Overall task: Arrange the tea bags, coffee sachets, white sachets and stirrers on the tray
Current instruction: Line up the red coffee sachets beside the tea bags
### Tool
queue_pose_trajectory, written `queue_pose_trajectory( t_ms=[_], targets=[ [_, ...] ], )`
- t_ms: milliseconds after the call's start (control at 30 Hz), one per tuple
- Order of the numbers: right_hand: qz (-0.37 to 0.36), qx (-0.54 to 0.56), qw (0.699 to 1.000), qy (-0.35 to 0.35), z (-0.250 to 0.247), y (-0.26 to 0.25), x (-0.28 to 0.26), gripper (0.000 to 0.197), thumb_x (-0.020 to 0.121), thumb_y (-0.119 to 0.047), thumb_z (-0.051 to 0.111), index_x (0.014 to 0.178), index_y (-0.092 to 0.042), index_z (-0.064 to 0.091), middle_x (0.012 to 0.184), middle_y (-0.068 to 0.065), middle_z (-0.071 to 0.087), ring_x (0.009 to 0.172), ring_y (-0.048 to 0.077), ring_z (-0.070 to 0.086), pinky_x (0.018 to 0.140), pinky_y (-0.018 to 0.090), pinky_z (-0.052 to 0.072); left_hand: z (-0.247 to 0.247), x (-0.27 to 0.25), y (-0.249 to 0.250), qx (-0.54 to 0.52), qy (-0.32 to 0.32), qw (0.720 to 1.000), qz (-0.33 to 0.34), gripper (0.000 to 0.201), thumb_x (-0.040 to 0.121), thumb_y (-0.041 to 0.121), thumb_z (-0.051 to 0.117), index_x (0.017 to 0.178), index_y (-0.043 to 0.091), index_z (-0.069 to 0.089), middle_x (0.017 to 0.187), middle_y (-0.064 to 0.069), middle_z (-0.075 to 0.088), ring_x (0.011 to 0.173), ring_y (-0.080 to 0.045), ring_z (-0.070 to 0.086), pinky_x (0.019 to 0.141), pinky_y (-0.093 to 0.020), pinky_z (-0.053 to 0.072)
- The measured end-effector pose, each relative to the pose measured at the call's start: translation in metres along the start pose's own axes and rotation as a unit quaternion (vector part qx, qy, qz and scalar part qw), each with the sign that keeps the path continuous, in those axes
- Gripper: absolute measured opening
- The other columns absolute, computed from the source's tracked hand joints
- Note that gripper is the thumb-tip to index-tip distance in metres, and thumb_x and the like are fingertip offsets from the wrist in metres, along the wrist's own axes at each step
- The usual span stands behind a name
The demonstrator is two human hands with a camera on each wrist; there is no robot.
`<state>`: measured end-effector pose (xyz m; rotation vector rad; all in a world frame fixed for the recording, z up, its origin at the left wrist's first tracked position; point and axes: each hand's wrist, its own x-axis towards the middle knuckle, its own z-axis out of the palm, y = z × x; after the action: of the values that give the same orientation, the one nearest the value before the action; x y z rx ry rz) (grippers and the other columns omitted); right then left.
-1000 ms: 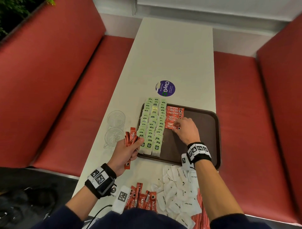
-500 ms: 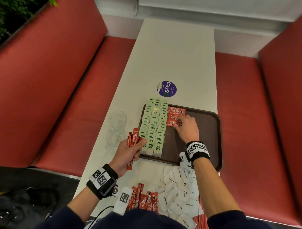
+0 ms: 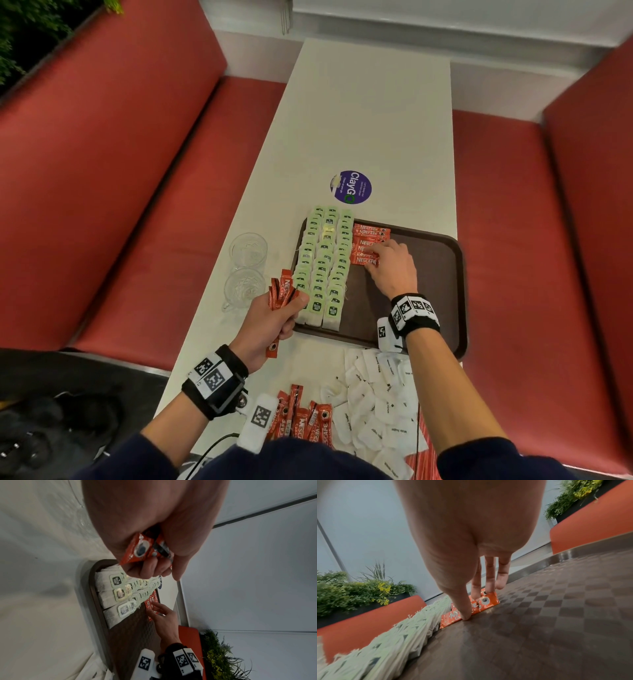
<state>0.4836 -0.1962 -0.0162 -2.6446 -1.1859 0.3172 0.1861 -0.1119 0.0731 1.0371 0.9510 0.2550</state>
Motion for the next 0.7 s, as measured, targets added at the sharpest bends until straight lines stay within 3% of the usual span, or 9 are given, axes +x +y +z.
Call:
queue_pose_trajectory(
  t_ms=[267, 467, 533, 600, 667, 700],
  targets=[
    [0.014, 0.005, 1.000, 0.008, 0.000, -0.003, -0.003, 0.041, 0.098, -0.035, 0.078, 0.136, -0.022, 0.071, 0.136, 0.008, 0.066, 0.120, 0.034, 0.058, 0.096, 0.049, 0.052, 0.003, -0.003, 0.007, -0.011, -0.032, 0.999, -0.011, 0.020, 0.100, 0.028, 0.078, 0.094, 0.016, 0.064, 0.073, -0.001, 0.047, 0.057, -0.013, 0.039, 0.051, -0.025, 0.031],
    [0.031, 0.031, 0.998, 0.041, -0.010, -0.010, -0.011, 0.043, 0.099, -0.036, 0.076, 0.138, -0.021, 0.070, 0.138, 0.009, 0.065, 0.123, 0.033, 0.056, 0.100, 0.050, 0.051, 0.001, -0.002, 0.009, -0.121, -0.103, 0.984, -0.078, 0.024, 0.106, 0.026, 0.060, 0.120, 0.007, 0.063, 0.075, -0.003, 0.045, 0.052, -0.010, 0.033, 0.045, -0.022, 0.027],
    [0.027, 0.083, 0.994, 0.070, -0.021, -0.020, -0.018, 0.037, 0.100, -0.037, 0.074, 0.135, -0.023, 0.071, 0.135, 0.007, 0.068, 0.121, 0.030, 0.058, 0.099, 0.048, 0.052, 0.002, -0.003, 0.010, -0.144, -0.129, 0.977, -0.090, 0.027, 0.108, 0.027, 0.054, 0.123, 0.006, 0.062, 0.076, -0.005, 0.046, 0.053, -0.011, 0.034, 0.045, -0.022, 0.029],
    [0.004, 0.187, 0.979, 0.079, -0.042, -0.038, -0.032, 0.027, 0.102, -0.039, 0.073, 0.126, -0.025, 0.075, 0.123, -0.002, 0.074, 0.110, 0.016, 0.065, 0.093, 0.039, 0.055, 0.006, -0.006, 0.013, -0.136, -0.144, 0.977, -0.084, 0.028, 0.110, 0.026, 0.052, 0.123, 0.004, 0.063, 0.077, -0.006, 0.048, 0.054, -0.012, 0.036, 0.046, -0.022, 0.030],
    [-0.021, 0.305, 0.952, 0.022, -0.066, -0.063, -0.053, 0.022, 0.104, -0.044, 0.071, 0.116, -0.028, 0.079, 0.108, -0.014, 0.077, 0.096, 0.002, 0.068, 0.085, 0.029, 0.056, 0.011, -0.008, 0.016, -0.117, -0.151, 0.979, -0.071, 0.030, 0.112, 0.026, 0.051, 0.123, 0.002, 0.065, 0.078, -0.008, 0.052, 0.054, -0.013, 0.039, 0.048, -0.023, 0.031],
    [-0.031, 0.349, 0.936, -0.030, -0.076, -0.075, -0.064, 0.023, 0.105, -0.048, 0.069, 0.114, -0.030, 0.079, 0.103, -0.015, 0.078, 0.092, 0.001, 0.070, 0.083, 0.027, 0.057, 0.012, -0.008, 0.017, -0.108, -0.153, 0.980, -0.065, 0.031, 0.113, 0.027, 0.052, 0.123, 0.002, 0.066, 0.078, -0.009, 0.053, 0.054, -0.014, 0.040, 0.048, -0.023, 0.031]
  ],
)
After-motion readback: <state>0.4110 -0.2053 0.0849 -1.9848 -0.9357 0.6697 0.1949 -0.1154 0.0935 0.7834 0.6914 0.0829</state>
